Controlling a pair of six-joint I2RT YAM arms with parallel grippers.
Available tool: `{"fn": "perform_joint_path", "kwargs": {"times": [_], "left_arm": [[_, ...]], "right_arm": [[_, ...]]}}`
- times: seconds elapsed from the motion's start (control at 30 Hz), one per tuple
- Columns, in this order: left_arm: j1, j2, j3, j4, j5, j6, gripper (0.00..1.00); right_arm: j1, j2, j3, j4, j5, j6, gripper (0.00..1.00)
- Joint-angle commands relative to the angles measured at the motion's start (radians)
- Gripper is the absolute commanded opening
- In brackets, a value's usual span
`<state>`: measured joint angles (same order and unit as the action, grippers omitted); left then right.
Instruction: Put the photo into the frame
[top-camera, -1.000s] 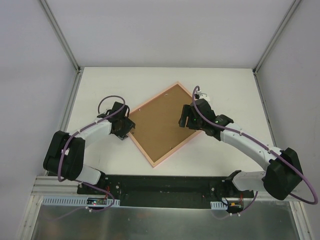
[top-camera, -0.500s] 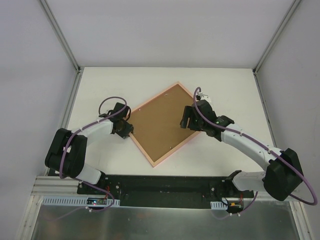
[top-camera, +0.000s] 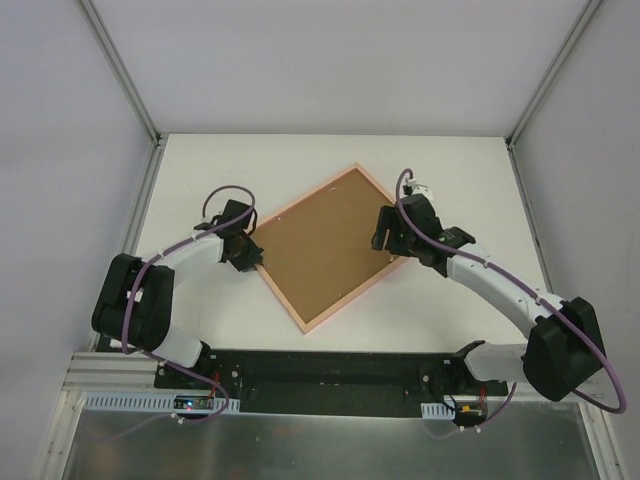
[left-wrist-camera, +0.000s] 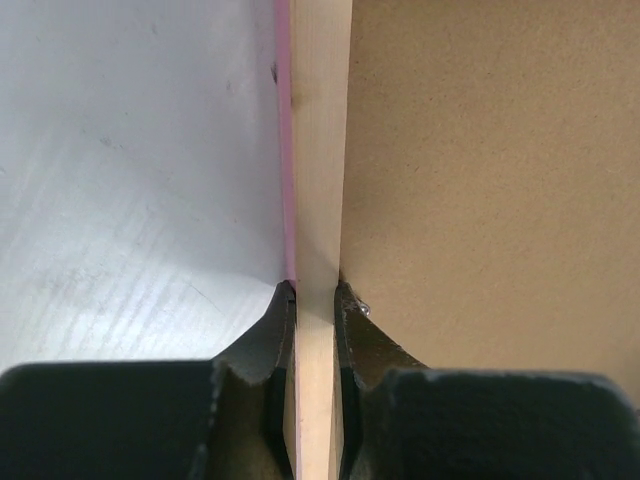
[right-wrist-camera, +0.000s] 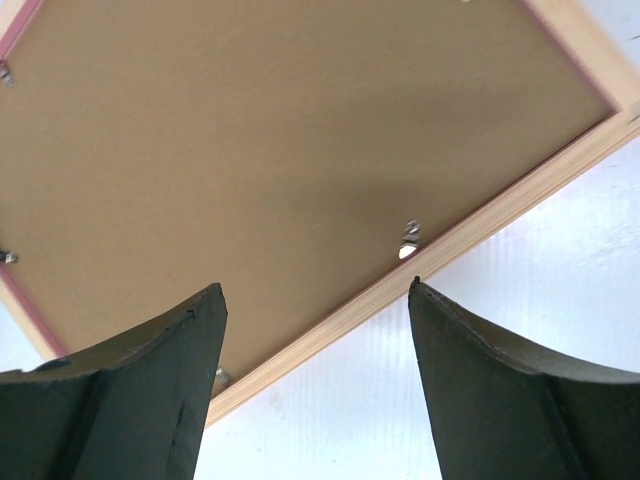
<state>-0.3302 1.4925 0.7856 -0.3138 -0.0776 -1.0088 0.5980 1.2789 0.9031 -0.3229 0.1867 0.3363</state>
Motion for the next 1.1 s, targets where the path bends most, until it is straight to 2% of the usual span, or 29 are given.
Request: {"fn": "perform_joint_path", "kwargs": {"times": [0.0, 0.27, 0.37, 0.5, 0.6, 0.73, 0.83, 0.9, 1.07], "left_arm": [[0.088, 0.015, 0.014, -0.028, 0.05, 0.214, 0.0], [0.212, 0.034, 0.09, -0.091, 0.059, 0.53, 0.0], [0.229, 0.018, 0.098, -0.09, 0.036, 0.584, 0.0], [0.229, 0.026, 0.145, -0.103, 0.045, 0.729, 0.0], [0.232, 0.026, 0.161, -0.117, 0.036, 0.809, 0.0], [0.232, 0.038, 0.161, -0.12, 0.061, 0.854, 0.0], [0.235, 0.048, 0.159, -0.122, 0.068, 0.843, 0.0], [0.235, 0.058, 0.165, -0.122, 0.075, 0.823, 0.0], [0.235, 0.097, 0.213, -0.142, 0.074, 0.767, 0.0]], "right_arm": [[-0.062, 0.034, 0.045, 0.042, 0.008, -0.075, 0.75], [-0.148, 0.117, 0.092, 0.062, -0.029, -0.097, 0.75], [-0.173, 0.152, 0.109, 0.077, -0.029, -0.128, 0.75], [-0.23, 0.238, 0.17, 0.082, -0.087, -0.181, 0.78], [-0.237, 0.296, 0.217, 0.085, -0.112, -0.247, 0.83], [-0.239, 0.379, 0.269, 0.087, -0.145, -0.324, 0.9], [-0.239, 0.418, 0.29, 0.058, -0.176, -0.321, 0.9], [-0.234, 0.41, 0.261, 0.059, -0.236, -0.31, 0.9], [-0.208, 0.326, 0.139, 0.061, -0.217, -0.284, 0.9]]}}
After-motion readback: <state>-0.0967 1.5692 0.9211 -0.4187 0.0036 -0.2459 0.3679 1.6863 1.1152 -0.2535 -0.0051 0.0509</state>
